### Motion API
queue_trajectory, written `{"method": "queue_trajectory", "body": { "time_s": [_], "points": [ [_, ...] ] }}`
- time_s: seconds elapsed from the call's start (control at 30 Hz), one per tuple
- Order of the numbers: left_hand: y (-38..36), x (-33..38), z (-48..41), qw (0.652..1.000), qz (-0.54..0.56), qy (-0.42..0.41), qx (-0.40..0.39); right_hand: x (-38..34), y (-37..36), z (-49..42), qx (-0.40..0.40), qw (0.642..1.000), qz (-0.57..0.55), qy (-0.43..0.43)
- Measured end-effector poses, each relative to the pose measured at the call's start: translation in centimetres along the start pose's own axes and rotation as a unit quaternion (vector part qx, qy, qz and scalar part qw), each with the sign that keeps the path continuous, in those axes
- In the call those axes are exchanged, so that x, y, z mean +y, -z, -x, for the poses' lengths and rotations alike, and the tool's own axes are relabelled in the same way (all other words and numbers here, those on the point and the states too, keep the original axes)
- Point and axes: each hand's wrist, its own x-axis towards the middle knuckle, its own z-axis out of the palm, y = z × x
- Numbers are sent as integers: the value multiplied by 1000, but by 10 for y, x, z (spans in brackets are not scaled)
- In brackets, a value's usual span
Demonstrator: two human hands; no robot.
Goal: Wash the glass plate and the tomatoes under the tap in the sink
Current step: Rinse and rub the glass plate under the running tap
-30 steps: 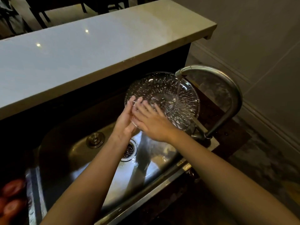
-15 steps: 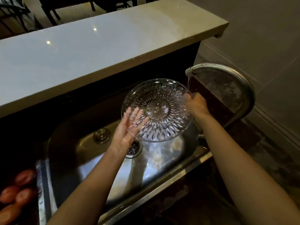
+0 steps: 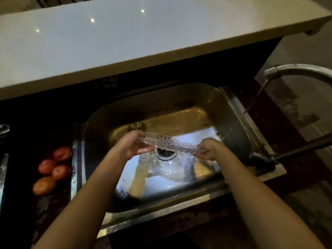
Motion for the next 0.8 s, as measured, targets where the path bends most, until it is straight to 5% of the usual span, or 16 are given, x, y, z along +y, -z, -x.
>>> {"method": "queue_trajectory", "body": {
  "time_s": [0.3, 0.57, 0.8],
  "points": [
    [77, 9, 14, 988, -104, -25, 108, 15, -89, -24, -114, 992, 41, -29],
    [100, -69, -34, 940, -198, -29, 278, 8, -142, -80, 17, 987, 127, 98],
    [103, -103, -61, 881, -384, -18, 277, 9, -139, -108, 163, 892, 348, 239]
  ]
}}
